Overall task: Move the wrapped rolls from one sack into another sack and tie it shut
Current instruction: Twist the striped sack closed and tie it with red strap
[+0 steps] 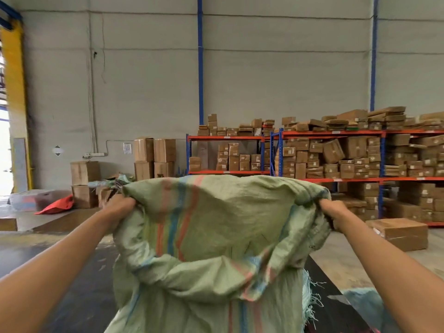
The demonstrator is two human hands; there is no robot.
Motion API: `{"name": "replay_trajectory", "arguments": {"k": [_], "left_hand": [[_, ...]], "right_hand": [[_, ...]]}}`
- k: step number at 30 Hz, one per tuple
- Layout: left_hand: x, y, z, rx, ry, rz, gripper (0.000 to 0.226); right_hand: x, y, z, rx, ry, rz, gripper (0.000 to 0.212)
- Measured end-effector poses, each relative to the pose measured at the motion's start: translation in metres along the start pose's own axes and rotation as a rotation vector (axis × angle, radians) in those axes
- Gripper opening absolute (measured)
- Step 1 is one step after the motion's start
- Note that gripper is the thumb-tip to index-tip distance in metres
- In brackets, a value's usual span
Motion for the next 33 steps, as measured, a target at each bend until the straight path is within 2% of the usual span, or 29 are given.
{"name": "replay_trajectory", "arguments": {"k": [1, 2, 4, 6, 8, 9, 10, 11, 13, 14, 16, 17, 18, 19, 21, 22, 23, 25, 27, 28, 29, 30, 31, 33], "left_hand": [[0.004, 0.014, -0.003, 0.030, -0.093, -0.154, 0.019], [0.015, 0.027, -0.001, 0.063, -0.160, -0.297, 0.019], [0.033, 0.048, 0.017, 0.225, -0.165, -0.551, 0.029], [0.047, 0.057, 0.046, 0.393, -0.070, -0.757, 0.052], [0.056, 0.061, 0.063, 0.478, -0.058, -0.834, 0.048], [0.053, 0.060, 0.065, 0.484, -0.079, -0.768, 0.039], [0.043, 0.054, 0.065, 0.443, -0.069, -0.633, 0.030], [0.031, 0.040, 0.065, 0.358, -0.001, -0.430, 0.023], [0.022, -0.003, 0.079, 0.099, 0.282, 0.081, 0.022], [0.030, -0.018, 0.085, -0.041, 0.411, 0.279, 0.023], [0.045, -0.038, 0.084, -0.185, 0.503, 0.487, 0.028], [0.038, -0.042, 0.076, -0.178, 0.456, 0.507, 0.037], [0.027, -0.045, 0.065, -0.151, 0.360, 0.472, 0.045], [0.015, -0.043, 0.055, -0.111, 0.247, 0.395, 0.048], [-0.003, -0.028, 0.034, 0.063, -0.001, 0.120, 0.036], [-0.005, -0.015, 0.029, 0.161, -0.100, -0.034, 0.028], [-0.001, -0.003, 0.029, 0.237, -0.157, -0.161, 0.022], [0.015, 0.014, 0.044, 0.372, -0.161, -0.369, 0.013], [0.031, 0.026, 0.066, 0.540, -0.096, -0.602, 0.023], [0.035, 0.027, 0.073, 0.581, -0.067, -0.667, 0.034], [0.032, 0.027, 0.075, 0.577, -0.050, -0.657, 0.039], [0.024, 0.024, 0.070, 0.508, -0.034, -0.551, 0.036], [0.013, 0.017, 0.065, 0.386, 0.008, -0.399, 0.030], [0.001, -0.008, 0.061, 0.041, 0.178, 0.016, 0.025]], "right_hand": [[0.005, 0.016, 0.000, -0.069, 0.054, -0.140, 0.029], [0.008, 0.029, -0.001, -0.136, 0.096, -0.246, 0.035], [0.006, 0.048, -0.008, -0.297, 0.123, -0.351, 0.046], [0.012, 0.059, -0.035, -0.451, 0.043, -0.441, 0.039], [0.029, 0.063, -0.073, -0.527, -0.140, -0.561, 0.025], [0.034, 0.064, -0.086, -0.479, -0.234, -0.631, 0.028], [0.035, 0.063, -0.095, -0.340, -0.346, -0.644, 0.039], [0.032, 0.059, -0.098, -0.109, -0.465, -0.586, 0.048], [0.022, 0.039, -0.101, 0.311, -0.623, -0.301, 0.046], [0.019, 0.023, -0.098, 0.404, -0.630, -0.121, 0.041], [0.019, -0.015, -0.082, 0.330, -0.501, 0.178, 0.030], [0.014, -0.024, -0.064, 0.256, -0.357, 0.217, 0.026], [0.010, -0.023, -0.047, 0.173, -0.217, 0.161, 0.026], [0.009, -0.013, -0.034, 0.109, -0.099, 0.036, 0.026], [0.018, 0.011, -0.026, 0.048, 0.030, -0.218, 0.028], [0.021, 0.021, -0.027, -0.004, 0.067, -0.290, 0.029], [0.027, 0.029, -0.034, -0.093, 0.088, -0.327, 0.030], [0.036, 0.044, -0.053, -0.341, 0.091, -0.391, 0.022], [0.044, 0.054, -0.086, -0.610, -0.030, -0.497, 0.013], [0.049, 0.056, -0.103, -0.696, -0.110, -0.558, 0.018], [0.051, 0.058, -0.113, -0.744, -0.183, -0.599, 0.028], [0.051, 0.059, -0.120, -0.744, -0.235, -0.627, 0.037], [0.050, 0.060, -0.122, -0.672, -0.281, -0.627, 0.044], [0.043, 0.059, -0.113, -0.282, -0.387, -0.519, 0.054]]}}
Point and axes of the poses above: each hand's wrist, its own x-axis away from the middle knuckle, its own y-axis out of the palm, z = x × y, the point moved 9 cm from there along -x, towards the middle knuckle, and after that the axes turned 10 degrees about -y, right-handed, at the moved point
